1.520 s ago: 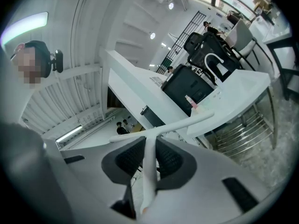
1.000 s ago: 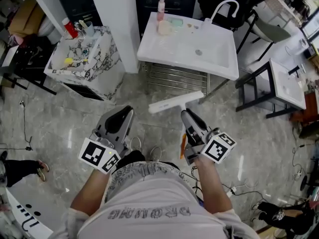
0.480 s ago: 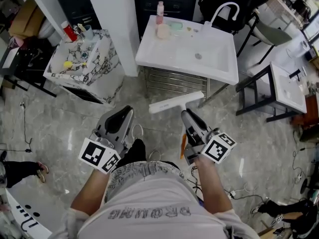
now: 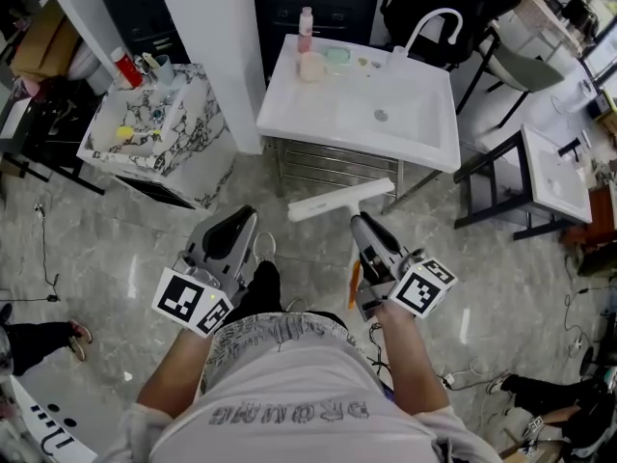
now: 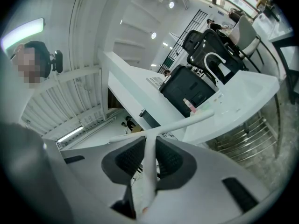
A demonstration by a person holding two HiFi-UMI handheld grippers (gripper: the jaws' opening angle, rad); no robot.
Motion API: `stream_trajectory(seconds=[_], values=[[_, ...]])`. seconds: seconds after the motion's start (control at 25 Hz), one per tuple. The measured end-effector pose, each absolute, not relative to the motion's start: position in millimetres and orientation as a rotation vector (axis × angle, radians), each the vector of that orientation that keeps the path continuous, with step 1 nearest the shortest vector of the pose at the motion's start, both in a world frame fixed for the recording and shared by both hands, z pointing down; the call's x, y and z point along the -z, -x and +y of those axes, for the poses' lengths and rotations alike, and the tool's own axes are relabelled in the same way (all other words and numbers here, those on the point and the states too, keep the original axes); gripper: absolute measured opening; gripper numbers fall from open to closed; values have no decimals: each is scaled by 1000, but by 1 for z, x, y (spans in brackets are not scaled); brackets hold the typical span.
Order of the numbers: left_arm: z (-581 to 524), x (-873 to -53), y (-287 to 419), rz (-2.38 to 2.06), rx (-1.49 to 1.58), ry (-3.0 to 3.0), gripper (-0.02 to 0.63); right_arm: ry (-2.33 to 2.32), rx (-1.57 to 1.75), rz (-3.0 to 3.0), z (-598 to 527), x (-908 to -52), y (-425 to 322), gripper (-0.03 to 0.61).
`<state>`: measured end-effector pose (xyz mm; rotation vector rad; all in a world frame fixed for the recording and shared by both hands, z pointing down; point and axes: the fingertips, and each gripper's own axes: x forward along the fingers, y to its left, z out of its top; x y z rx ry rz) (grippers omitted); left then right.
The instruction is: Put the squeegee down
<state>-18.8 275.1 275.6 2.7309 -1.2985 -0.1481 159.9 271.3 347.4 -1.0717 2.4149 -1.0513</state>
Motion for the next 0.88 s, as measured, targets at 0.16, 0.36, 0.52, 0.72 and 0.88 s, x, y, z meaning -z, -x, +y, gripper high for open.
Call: stream_trajectory(seconds=[0.16, 0.36, 0.52, 0.72, 0.88], values=[[260, -278, 24, -1289, 152, -2729, 41, 1083, 1051, 2412, 258, -349, -155, 83], [232, -283, 36, -1268, 158, -2730, 41, 1104, 1054, 2407, 235, -353, -144, 83], [203, -288, 46, -1244, 160, -2728, 41, 1119, 1062, 2407, 210, -357, -130, 83], [163, -292, 62, -1223, 158, -2716, 41, 1138, 1081, 2403, 173, -359, -114, 83], [132, -301, 74, -1202, 152, -2705, 41, 1160, 1102, 2398, 146, -367, -103, 83]])
